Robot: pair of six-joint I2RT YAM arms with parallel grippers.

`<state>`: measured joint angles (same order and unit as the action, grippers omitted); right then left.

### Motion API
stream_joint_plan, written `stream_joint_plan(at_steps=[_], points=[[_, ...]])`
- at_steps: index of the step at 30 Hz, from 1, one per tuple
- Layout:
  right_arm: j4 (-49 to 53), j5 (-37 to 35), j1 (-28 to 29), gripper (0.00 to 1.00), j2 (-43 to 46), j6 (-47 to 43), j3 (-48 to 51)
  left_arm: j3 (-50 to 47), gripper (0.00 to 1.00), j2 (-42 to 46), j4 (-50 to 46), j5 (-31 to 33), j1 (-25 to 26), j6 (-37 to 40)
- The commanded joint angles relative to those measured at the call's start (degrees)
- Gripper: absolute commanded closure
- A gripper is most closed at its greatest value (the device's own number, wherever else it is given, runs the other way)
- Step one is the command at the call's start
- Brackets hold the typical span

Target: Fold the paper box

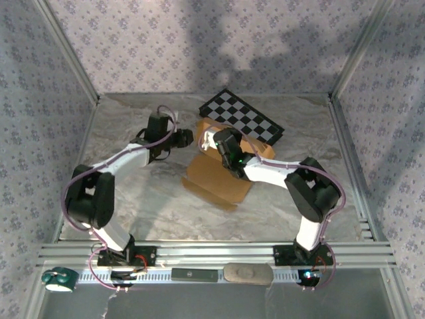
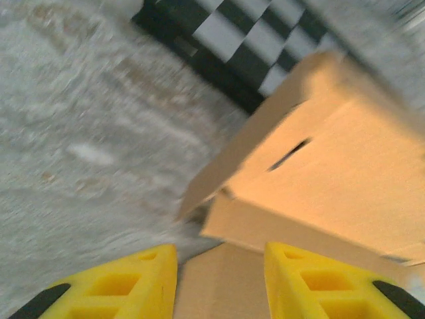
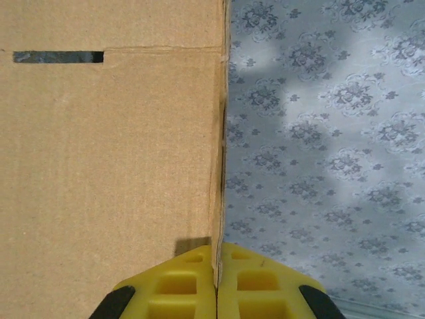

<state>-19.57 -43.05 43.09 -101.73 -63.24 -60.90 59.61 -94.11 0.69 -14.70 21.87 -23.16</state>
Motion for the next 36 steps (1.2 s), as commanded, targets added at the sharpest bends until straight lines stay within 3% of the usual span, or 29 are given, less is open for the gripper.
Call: stream_joint_plan(at_steps=[1,10,15,24,27,34,36], points=[[5.6,2.3,-0.3,1.00,2.5,4.8,-1.1,0.3,0.60,0.2,4.7,2.8,1.1,9.5],[6.7,3.3,-0.7,1.00,2.6,5.4,-1.1,0.4,0.59,-2.2,8.0,1.0,3.8,14.2],[6.5,3.4,-0.6,1.00,2.5,5.4,-0.7,4.1,0.58,-5.0,3.5,6.1,4.6,15.6],[5.4,3.6,-0.4,1.00,3.2,5.7,0.9,9.7,0.59,-9.8,1.3,7.6,5.6,16.0],[5.2,3.5,-0.3,1.00,3.0,5.8,1.1,11.0,0.66,-10.8,0.0,8.1,6.4,16.2],[5.9,3.0,0.8,1.00,2.7,8.1,1.0,9.1,0.99,-11.0,1.0,10.6,7.2,11.9],[6.6,2.6,1.2,1.00,2.6,9.5,0.8,5.7,1.00,-9.9,4.5,10.9,7.3,9.8]])
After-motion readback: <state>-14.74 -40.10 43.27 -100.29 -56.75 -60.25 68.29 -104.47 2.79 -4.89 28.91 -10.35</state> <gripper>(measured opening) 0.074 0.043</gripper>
